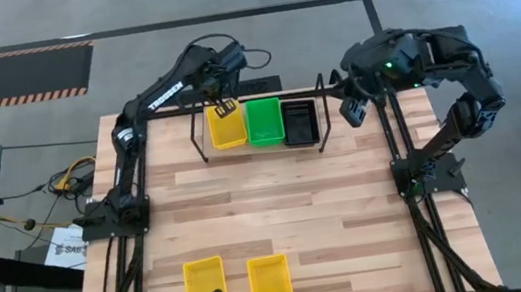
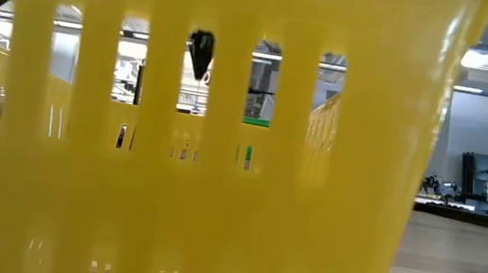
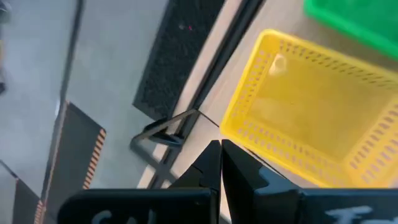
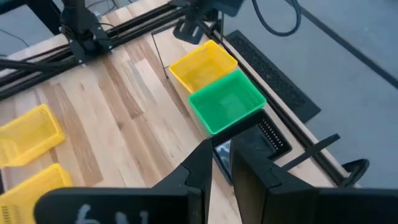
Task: Stack baskets on shelf by color
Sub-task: Stack the left yellow basket on top of the other yellow basket on the shelf
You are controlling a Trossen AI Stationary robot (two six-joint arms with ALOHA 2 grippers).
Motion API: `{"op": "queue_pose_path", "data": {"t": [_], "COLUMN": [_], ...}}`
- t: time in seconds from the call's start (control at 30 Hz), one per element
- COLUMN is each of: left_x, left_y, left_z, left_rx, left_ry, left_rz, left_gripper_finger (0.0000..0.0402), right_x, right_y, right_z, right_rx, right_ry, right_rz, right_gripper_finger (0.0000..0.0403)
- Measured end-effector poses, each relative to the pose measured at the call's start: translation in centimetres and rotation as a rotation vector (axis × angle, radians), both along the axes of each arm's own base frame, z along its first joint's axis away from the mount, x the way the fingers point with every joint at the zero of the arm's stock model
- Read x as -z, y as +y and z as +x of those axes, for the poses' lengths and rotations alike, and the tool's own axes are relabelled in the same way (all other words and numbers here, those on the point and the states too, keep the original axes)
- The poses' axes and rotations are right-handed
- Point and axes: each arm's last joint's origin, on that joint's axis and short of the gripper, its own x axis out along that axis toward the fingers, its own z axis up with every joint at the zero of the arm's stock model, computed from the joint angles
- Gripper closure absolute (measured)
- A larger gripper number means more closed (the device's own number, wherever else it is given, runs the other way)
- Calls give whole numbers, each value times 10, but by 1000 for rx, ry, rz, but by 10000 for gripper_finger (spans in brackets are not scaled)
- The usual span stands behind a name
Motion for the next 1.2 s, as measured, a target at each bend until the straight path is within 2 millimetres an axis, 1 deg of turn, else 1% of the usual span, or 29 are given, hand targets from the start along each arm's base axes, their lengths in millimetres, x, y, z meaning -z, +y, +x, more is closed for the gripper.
{"op": "queue_pose_path", "data": {"t": [0.13,0.2,0.27,0.33,0.43,0.5,0.57,0.63,0.73,0.8,0.87,0.97,1.07,1.2], "left_x": [-33,-54,-75,-92,-112,-122,-126,-125,-114,-102,-88,-63,-40,-22], "left_y": [-22,-34,-46,-62,-85,-102,-119,-135,-154,-163,-169,-174,-175,-175], "left_z": [-13,-25,-41,-59,-91,-115,-141,-164,-192,-206,-216,-225,-225,-219], "left_rx": [-39,-65,-95,-128,-192,-233,-268,-314,-385,-423,-458,-483,-483,-463], "left_ry": [-83,-147,-221,-272,-324,-372,-423,-482,-542,-559,-558,-522,-470,-435], "left_rz": [72,106,138,179,276,324,328,326,320,316,307,268,245,232], "left_gripper_finger": [401,401,401,401,402,401,402,401,401,401,401,401,401,401], "right_x": [1,2,2,2,1,-1,-3,-4,-4,-1,3,13,26,53], "right_y": [-3,-6,-8,-10,-12,-14,-16,-17,-18,-18,-17,-16,-15,-17], "right_z": [3,5,5,4,0,-5,-11,-13,-12,-6,5,26,52,96], "right_rx": [-20,-31,-39,-47,-49,-42,-31,-9,7,2,-6,-33,-55,-98], "right_ry": [25,44,54,66,68,65,58,55,57,68,86,132,183,280], "right_rz": [-35,-56,-71,-92,-111,-125,-134,-141,-142,-135,-124,-115,-106,-104], "right_gripper_finger": [333,347,372,393,392,397,398,399,400,400,400,401,401,402]}}
